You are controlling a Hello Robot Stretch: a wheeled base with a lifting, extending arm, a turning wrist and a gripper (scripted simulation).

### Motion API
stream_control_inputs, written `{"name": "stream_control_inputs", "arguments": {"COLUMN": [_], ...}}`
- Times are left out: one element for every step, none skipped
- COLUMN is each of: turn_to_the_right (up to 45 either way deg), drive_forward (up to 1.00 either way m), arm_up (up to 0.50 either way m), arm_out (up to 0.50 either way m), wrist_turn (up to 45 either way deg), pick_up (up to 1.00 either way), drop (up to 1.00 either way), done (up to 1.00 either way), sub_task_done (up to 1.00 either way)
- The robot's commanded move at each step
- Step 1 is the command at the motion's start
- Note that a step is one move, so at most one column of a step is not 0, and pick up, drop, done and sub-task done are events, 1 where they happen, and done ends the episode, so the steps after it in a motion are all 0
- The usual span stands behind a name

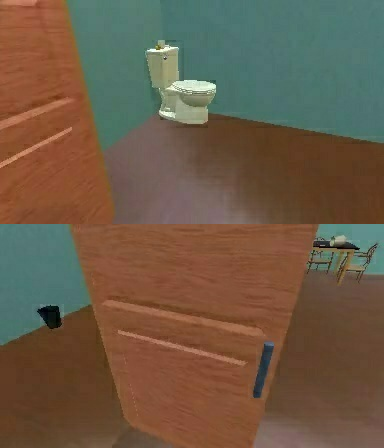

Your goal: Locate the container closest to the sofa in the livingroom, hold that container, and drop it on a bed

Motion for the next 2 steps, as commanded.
{"name": "stream_control_inputs", "arguments": {"turn_to_the_right": [45.0,0.0], "drive_forward": [0.0,1.0], "arm_up": [0.0,0.0], "arm_out": [0.0,0.0], "wrist_turn": [0.0,0.0], "pick_up": [0.0,0.0], "drop": [0.0,0.0], "done": [0.0,0.0], "sub_task_done": [0.0,0.0]}}
